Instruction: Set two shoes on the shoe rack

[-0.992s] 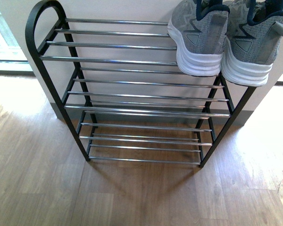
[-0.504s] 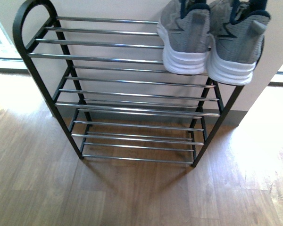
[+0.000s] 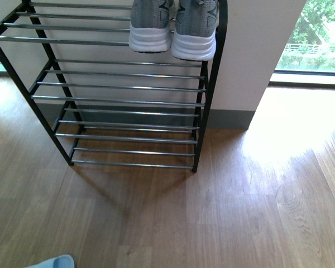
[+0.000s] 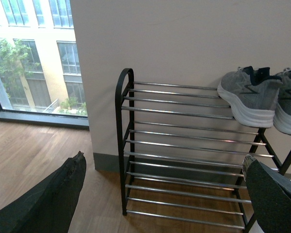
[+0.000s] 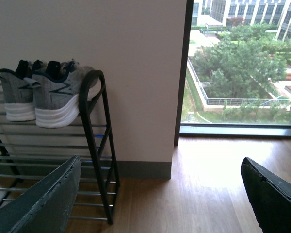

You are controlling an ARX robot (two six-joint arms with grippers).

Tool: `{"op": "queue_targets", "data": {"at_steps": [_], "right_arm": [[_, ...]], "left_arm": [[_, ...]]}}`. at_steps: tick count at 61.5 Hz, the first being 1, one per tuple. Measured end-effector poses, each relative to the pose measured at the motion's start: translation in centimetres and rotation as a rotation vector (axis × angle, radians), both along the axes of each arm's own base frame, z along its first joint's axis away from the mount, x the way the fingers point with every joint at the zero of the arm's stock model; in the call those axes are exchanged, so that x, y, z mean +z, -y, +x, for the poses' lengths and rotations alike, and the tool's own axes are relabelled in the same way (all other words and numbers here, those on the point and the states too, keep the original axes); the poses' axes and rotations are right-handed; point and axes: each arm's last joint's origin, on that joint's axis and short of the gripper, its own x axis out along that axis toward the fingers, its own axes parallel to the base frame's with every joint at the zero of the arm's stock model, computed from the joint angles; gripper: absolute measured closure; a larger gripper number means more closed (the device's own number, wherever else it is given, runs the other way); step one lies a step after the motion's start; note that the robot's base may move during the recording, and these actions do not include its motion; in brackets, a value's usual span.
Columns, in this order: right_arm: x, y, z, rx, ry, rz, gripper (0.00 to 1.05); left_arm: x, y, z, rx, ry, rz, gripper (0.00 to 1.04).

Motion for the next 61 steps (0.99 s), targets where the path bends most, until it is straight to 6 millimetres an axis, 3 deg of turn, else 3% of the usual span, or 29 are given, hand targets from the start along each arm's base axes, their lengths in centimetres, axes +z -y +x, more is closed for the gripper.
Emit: {"op": "queue_targets", "data": {"at_steps": [61], "right_arm": [[0.00, 0.00, 0.00, 0.000, 0.000, 0.000, 0.09]], "left_arm": [[0.00, 0.00, 0.00, 0.000, 0.000, 0.000, 0.09]]}}
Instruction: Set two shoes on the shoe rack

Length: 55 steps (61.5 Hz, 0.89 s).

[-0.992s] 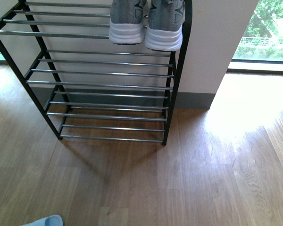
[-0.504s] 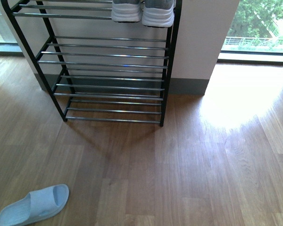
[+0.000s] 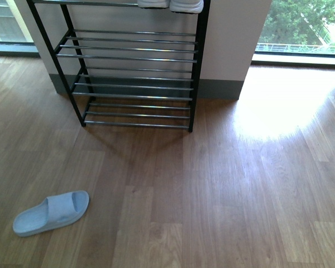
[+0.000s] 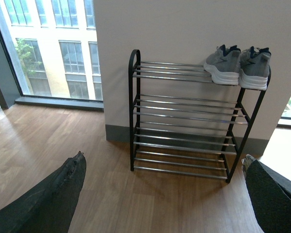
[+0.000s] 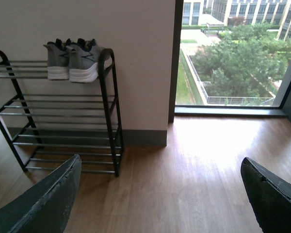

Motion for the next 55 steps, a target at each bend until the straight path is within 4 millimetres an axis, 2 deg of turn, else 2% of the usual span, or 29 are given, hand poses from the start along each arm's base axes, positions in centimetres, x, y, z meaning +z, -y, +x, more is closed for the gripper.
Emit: {"op": "queue_targets", "data": {"at_steps": [55], "right_arm": [[-0.02, -0.01, 0.01, 0.003, -0.002, 0.000, 0.09]], "left_arm": [[0.00, 0.00, 0.00, 0.000, 0.000, 0.000, 0.09]]}}
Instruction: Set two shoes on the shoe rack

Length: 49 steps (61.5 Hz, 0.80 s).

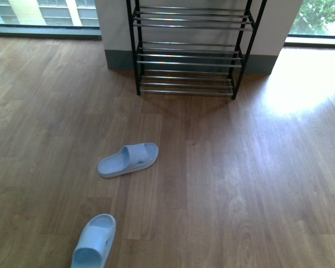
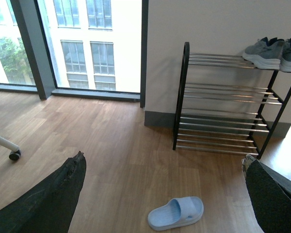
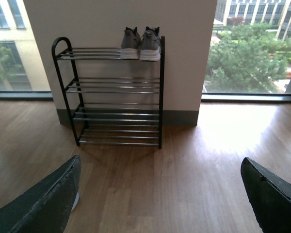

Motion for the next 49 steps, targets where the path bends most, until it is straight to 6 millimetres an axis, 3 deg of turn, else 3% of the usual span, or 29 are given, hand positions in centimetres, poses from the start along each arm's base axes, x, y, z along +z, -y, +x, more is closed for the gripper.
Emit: {"op": "queue_targets", "data": {"at_steps": [49], "right_arm": [[0.01, 0.00, -0.02, 0.000, 0.002, -0.002, 0.09]], "left_arm": [[-0.01, 0.00, 0.00, 0.001, -0.001, 0.000, 0.09]]}}
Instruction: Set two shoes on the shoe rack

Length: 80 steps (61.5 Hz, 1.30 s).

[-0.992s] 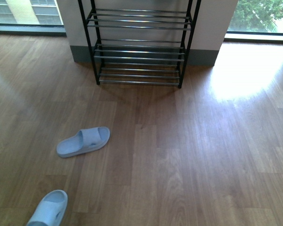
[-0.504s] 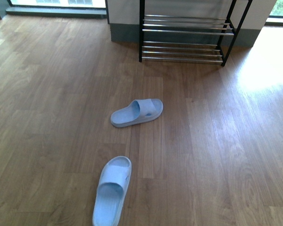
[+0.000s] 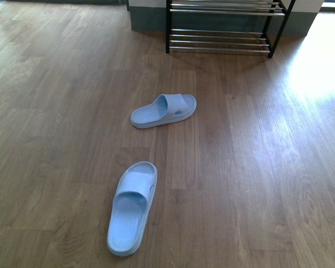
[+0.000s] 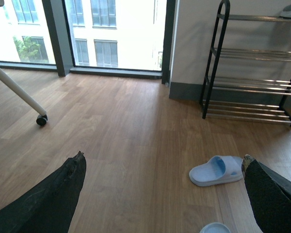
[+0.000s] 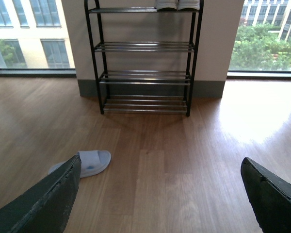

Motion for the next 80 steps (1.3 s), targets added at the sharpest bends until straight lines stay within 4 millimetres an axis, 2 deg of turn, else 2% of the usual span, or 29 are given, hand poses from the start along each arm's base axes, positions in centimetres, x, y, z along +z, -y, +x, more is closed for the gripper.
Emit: {"op": "queue_targets", "data": {"at_steps": [80], "right_arm": [[-0.01, 0.00, 0.01, 0.000, -0.002, 0.000, 0.09]], "left_arm": [[0.00, -0.01, 0.00, 0.001, 0.000, 0.000, 0.09]]}}
